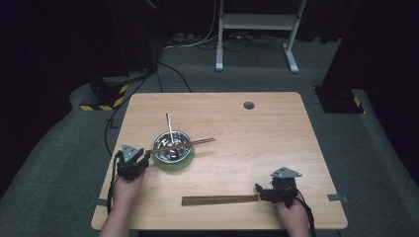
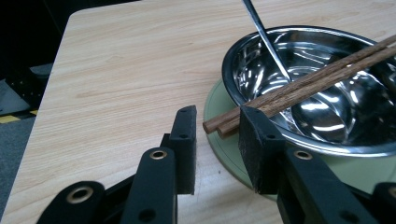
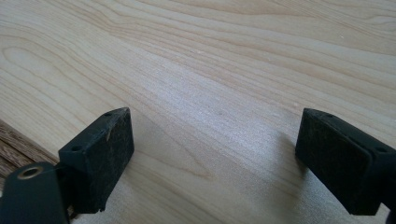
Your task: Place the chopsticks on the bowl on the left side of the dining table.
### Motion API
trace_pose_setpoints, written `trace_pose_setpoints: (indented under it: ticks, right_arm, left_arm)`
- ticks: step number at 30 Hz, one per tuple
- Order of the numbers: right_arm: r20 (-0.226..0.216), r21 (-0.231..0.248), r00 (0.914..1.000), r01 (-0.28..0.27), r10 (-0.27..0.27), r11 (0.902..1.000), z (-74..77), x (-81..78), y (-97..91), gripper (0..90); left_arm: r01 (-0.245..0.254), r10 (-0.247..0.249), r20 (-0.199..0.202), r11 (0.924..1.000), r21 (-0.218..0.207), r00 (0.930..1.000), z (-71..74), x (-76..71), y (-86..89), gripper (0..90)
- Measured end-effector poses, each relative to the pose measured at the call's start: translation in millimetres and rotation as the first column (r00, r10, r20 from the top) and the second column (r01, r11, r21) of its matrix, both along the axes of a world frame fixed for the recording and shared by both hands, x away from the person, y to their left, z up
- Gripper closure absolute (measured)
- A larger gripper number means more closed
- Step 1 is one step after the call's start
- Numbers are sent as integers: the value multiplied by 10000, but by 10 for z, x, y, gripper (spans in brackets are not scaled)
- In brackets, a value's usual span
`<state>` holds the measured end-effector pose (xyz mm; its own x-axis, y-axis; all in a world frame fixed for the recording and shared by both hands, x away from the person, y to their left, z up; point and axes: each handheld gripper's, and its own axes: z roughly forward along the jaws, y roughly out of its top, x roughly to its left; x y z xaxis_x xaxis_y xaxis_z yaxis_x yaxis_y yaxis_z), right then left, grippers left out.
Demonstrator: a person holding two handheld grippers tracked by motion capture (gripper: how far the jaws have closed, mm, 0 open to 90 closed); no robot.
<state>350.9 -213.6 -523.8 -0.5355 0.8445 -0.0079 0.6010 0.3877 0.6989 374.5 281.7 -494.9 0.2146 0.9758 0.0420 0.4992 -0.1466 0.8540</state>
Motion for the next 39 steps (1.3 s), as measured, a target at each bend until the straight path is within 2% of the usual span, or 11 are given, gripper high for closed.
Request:
trace_pose_setpoints:
  ticks: [5,10,12,17,19,22,24,27,30,35,39]
  right_arm:
    - [19,-16,9999,-168,168,9999,-1,-2,5,111]
    - [-91,-246,9998,-195,193,9995,32,-15,19,129]
    - [171,-237,9998,-97,101,9997,107,-27,31,140]
    - [1029,403,9945,-258,216,9989,380,17,164,191]
    - [1271,541,9919,-151,81,9984,454,56,288,257]
    - [1807,868,9833,40,-197,9962,505,118,506,441]
    - [2086,1103,9779,-96,-137,9939,502,172,674,547]
    - [2306,828,9730,-59,-134,9965,486,300,951,681]
    - [2250,828,9742,-32,-156,9966,462,473,1156,782]
    - [2437,481,9690,297,-405,9984,384,707,1403,835]
    - [2400,533,9677,661,-770,9964,305,827,1506,869]
  left_arm:
    - [-144,144,-16,9997,-207,9999,-56,101,33,672]
    - [-26,33,137,9987,-511,9999,-102,91,66,663]
    - [45,-40,110,9987,-516,9999,-124,84,77,652]
    - [154,-127,396,9975,-687,9991,-91,73,94,642]
    - [250,-223,415,9976,-650,9989,-80,77,105,641]
    - [382,-351,423,9963,-768,9985,-86,89,122,641]
    - [496,-447,525,9942,-953,9976,-90,91,125,638]
    - [550,-501,544,9943,-912,9973,-86,97,121,636]
    - [576,-527,537,9939,-938,9972,-89,115,130,636]
    - [743,-701,452,9923,-994,9965,-98,135,132,642]
    - [784,-746,402,9916,-1032,9964,-105,148,128,652]
